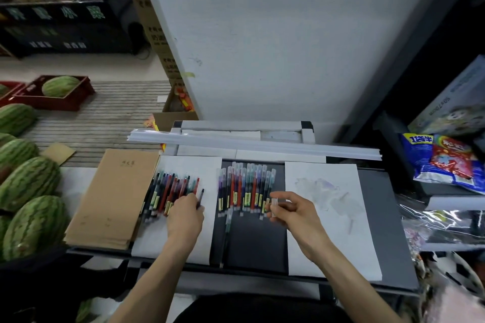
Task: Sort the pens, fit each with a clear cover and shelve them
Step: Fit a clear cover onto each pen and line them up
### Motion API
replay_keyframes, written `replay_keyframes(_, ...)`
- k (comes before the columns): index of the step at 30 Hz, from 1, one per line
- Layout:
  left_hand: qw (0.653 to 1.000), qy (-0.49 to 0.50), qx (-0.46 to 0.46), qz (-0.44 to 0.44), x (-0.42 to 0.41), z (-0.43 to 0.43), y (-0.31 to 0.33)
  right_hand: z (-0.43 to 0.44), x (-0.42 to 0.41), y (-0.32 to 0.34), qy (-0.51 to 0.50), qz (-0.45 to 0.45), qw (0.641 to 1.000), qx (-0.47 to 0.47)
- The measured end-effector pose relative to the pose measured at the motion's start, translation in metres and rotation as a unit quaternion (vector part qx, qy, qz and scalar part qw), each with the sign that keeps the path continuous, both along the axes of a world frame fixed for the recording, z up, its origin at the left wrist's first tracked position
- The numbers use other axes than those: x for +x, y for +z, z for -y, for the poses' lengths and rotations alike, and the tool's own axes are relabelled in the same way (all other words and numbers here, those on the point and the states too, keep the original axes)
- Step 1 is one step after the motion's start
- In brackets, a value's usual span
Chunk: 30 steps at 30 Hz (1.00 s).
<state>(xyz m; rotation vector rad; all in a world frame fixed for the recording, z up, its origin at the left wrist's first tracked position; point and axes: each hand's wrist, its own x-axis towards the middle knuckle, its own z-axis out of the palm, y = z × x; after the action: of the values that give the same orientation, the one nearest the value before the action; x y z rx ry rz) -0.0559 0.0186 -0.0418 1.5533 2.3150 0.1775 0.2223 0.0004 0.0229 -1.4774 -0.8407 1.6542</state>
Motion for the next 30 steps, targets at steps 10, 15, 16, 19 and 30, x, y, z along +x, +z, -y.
replay_keyframes(10, 0.983, -0.08, 0.017, 0.164, 0.044, 0.023, 0.042, 0.007, 0.003, 0.009, -0.035, -0.071, 0.997, 0.01)
replay_keyframes(15, 0.933, -0.094, 0.023, 0.347, 0.081, 0.056, 0.076, 0.008, 0.005, 0.015, -0.049, -0.042, 0.997, 0.036)
replay_keyframes(16, 0.928, -0.094, 0.029, 0.359, 0.086, 0.062, 0.081, 0.009, 0.006, 0.016, -0.042, -0.032, 0.998, 0.043)
replay_keyframes(19, 0.921, -0.094, 0.057, 0.373, 0.095, 0.072, 0.092, 0.009, 0.01, 0.019, -0.042, -0.018, 0.998, 0.048)
replay_keyframes(30, 0.908, -0.127, 0.072, 0.392, 0.104, 0.08, 0.104, 0.022, 0.008, 0.033, 0.0, -0.118, 0.992, 0.049)
